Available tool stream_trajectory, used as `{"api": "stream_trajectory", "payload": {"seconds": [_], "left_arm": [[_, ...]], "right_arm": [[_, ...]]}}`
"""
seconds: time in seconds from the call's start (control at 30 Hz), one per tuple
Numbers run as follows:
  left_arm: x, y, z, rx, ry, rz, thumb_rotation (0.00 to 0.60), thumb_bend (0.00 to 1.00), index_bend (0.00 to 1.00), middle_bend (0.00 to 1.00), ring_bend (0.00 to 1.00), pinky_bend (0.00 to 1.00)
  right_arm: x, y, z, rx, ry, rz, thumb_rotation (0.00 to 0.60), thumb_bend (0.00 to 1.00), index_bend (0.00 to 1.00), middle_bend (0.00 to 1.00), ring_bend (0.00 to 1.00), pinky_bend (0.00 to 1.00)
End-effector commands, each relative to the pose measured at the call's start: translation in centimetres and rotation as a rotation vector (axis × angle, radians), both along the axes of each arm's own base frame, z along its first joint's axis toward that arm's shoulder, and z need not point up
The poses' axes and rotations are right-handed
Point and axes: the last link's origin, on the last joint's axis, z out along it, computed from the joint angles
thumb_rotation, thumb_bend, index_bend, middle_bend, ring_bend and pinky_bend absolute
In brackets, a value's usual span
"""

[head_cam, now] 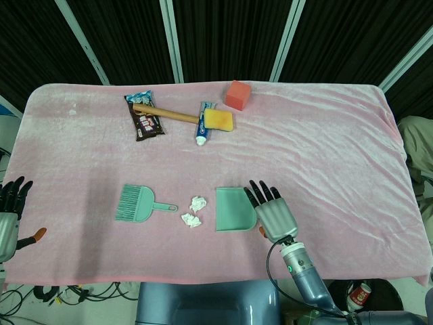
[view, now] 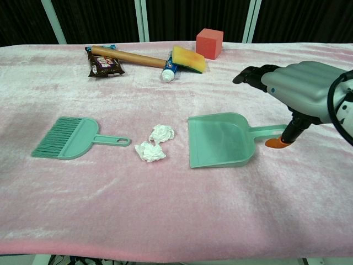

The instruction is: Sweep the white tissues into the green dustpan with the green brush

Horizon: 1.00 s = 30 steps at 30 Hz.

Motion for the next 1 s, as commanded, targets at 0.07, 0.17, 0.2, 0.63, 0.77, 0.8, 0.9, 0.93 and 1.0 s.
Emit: {"api": "stream_trajectory", "payload": {"seconds": [0.07,0.17,0.2,0.63,0.77,0.8,0.9,0.93,1.0], "left_arm": [[0.0,0.0,0.0,-0.001,0.000,0.000,0.600,0.00,0.00,0.00,0.00,0.00],[0.0,0.0,0.0,-0.001,-0.003,0.000,0.600,0.00,0.00,0.00,0.00,0.00],[0.0,0.0,0.0,-0.002,-0.005,0.000,0.600,0.00,0.00,0.00,0.00,0.00],[0.2,-0.1,0.1,-0.004,-0.015,-0.015,0.600,0.00,0.00,0.00,0.00,0.00],[0.2,-0.1,0.1,-0.001,-0.022,-0.013,0.600,0.00,0.00,0.00,0.00,0.00],[0.2,-0.1,0.1,0.001,-0.022,-0.014,0.600,0.00,0.00,0.00,0.00,0.00],[0.1,0.0,0.1,0.001,-0.022,-0.015,0.600,0.00,0.00,0.00,0.00,0.00],[0.1,0.0,0.1,0.001,-0.021,-0.016,0.600,0.00,0.00,0.00,0.00,0.00],[0.1,0.0,0.1,0.001,-0.022,-0.016,0.600,0.00,0.00,0.00,0.00,0.00]], "right_arm": [[0.2,0.1,-0.1,0.000,0.002,0.006,0.600,0.08,0.00,0.00,0.00,0.18],[0.2,0.1,-0.1,0.001,0.006,0.003,0.600,0.08,0.00,0.00,0.00,0.18],[0.2,0.1,-0.1,0.000,0.007,0.000,0.600,0.08,0.00,0.00,0.00,0.18],[-0.1,0.7,-0.8,0.019,0.020,-0.008,0.600,0.08,0.00,0.00,0.00,0.18],[-0.2,0.6,-1.1,0.020,0.024,-0.016,0.600,0.08,0.00,0.00,0.00,0.18],[-0.1,0.5,-1.2,0.019,0.025,-0.016,0.600,0.08,0.00,0.00,0.00,0.18],[0.0,0.4,-1.3,0.015,0.031,-0.012,0.600,0.08,0.00,0.00,0.00,0.18],[0.0,0.3,-1.4,0.012,0.034,-0.010,0.600,0.08,0.00,0.00,0.00,0.18],[0.0,0.1,-1.4,0.007,0.039,-0.010,0.600,0.10,0.00,0.00,0.00,0.18]]}}
